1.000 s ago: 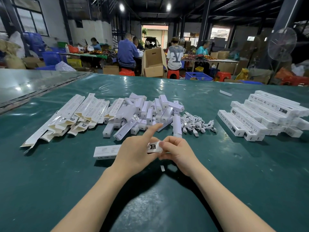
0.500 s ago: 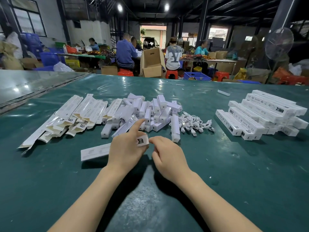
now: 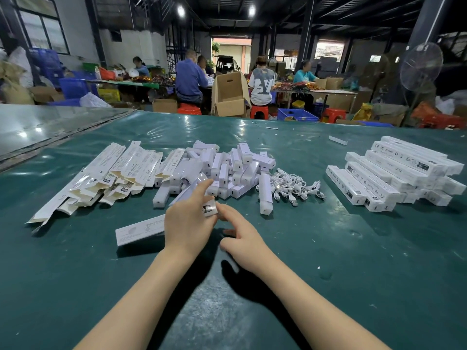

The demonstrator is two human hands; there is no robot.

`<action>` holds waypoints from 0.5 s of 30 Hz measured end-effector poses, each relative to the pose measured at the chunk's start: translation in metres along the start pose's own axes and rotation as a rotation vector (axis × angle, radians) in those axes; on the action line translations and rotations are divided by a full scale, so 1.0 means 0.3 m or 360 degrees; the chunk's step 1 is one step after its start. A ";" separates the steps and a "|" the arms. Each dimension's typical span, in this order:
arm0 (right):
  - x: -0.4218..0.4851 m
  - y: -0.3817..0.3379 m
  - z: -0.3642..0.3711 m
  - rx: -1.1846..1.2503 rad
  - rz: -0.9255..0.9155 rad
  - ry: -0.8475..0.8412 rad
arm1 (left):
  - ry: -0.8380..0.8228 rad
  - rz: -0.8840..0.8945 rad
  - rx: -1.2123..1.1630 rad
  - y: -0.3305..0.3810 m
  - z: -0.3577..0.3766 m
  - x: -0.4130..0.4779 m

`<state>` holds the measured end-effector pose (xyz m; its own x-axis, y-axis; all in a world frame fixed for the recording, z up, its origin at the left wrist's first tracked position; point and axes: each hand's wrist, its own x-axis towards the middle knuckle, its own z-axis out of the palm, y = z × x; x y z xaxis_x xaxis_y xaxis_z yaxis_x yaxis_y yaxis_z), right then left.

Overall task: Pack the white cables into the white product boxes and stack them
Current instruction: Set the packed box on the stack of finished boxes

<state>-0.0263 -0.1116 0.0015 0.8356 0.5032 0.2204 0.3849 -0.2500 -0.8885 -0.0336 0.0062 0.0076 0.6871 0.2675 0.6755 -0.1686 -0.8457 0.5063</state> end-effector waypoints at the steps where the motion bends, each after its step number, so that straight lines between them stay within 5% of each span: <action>1: 0.004 0.000 -0.001 0.0092 0.0037 0.0046 | 0.0001 0.0025 -0.0017 0.000 0.001 0.001; 7: 0.019 0.021 -0.014 0.0374 0.0170 0.0240 | -0.0379 0.0180 -0.0009 0.005 0.023 -0.005; 11: 0.022 0.026 -0.013 0.0426 0.0131 0.0382 | -0.0298 0.0187 -0.0080 -0.002 0.018 -0.001; 15: 0.001 0.028 -0.002 0.0032 -0.0129 0.0206 | -0.0191 0.0156 -0.0109 -0.001 0.011 0.004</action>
<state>-0.0226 -0.1141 -0.0056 0.8463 0.4098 0.3405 0.4461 -0.1956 -0.8734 -0.0304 0.0051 0.0065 0.7438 0.1244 0.6567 -0.2840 -0.8306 0.4791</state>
